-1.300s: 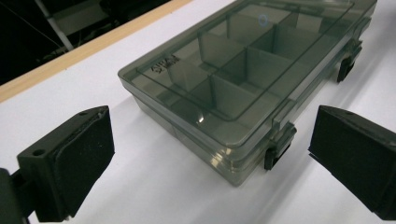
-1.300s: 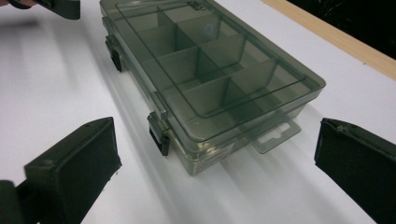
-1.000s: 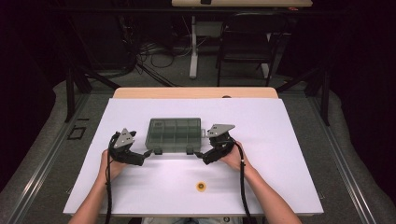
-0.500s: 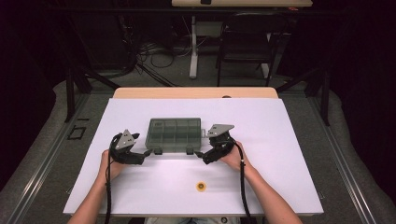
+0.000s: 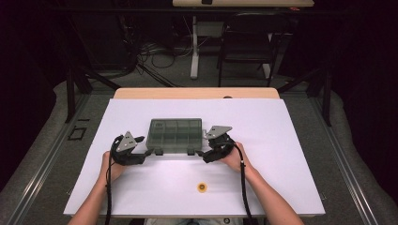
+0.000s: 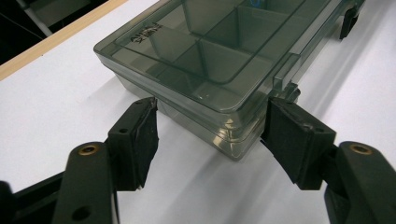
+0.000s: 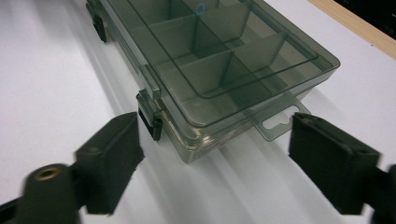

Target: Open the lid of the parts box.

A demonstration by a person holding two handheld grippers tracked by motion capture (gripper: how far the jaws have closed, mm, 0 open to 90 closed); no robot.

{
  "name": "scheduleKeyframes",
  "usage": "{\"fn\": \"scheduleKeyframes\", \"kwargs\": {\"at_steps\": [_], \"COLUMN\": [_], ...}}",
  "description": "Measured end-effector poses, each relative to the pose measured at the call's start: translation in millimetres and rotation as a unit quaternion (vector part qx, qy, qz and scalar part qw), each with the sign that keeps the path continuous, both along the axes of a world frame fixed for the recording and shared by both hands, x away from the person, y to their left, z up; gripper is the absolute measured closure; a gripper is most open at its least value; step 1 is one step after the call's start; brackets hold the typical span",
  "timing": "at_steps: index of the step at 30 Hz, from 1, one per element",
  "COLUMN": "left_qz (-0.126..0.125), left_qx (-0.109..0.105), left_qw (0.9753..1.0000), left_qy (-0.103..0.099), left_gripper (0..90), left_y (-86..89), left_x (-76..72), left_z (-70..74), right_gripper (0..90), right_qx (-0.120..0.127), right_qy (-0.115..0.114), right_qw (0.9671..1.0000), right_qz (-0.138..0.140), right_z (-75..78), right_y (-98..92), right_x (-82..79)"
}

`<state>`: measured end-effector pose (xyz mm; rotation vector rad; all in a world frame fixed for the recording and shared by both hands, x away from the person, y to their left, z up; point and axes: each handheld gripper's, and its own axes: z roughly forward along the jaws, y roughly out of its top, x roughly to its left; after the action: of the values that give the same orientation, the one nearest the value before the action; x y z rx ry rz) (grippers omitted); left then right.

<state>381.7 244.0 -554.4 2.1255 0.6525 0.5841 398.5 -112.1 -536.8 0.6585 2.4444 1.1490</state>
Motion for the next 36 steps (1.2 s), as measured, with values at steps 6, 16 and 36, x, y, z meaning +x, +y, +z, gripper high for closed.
{"fn": "scheduleKeyframes", "kwargs": {"at_steps": [6, 16, 36], "left_qz": [-0.003, -0.009, -0.006], "left_qx": [0.002, 0.0, -0.009], "left_qw": [1.0, 1.0, 0.9999], "left_qy": [-0.002, 0.001, 0.003], "left_gripper": [40.5, 43.7, 44.9], "left_y": [-1.3, -2.3, -0.9], "left_x": [-0.3, -0.3, -0.6], "left_z": [-0.5, -1.0, -1.3], "right_gripper": [33.8, 47.9, 52.8], "right_qx": [-0.02, -0.033, -0.026], "right_qy": [-0.004, -0.004, -0.003], "right_qw": [0.9998, 0.9994, 0.9997], "right_qz": [0.001, 0.0, -0.002], "right_z": [-1.7, -3.0, -0.9], "right_y": [4.4, 7.5, 4.7], "right_x": [-1.7, -1.7, -1.5]}}
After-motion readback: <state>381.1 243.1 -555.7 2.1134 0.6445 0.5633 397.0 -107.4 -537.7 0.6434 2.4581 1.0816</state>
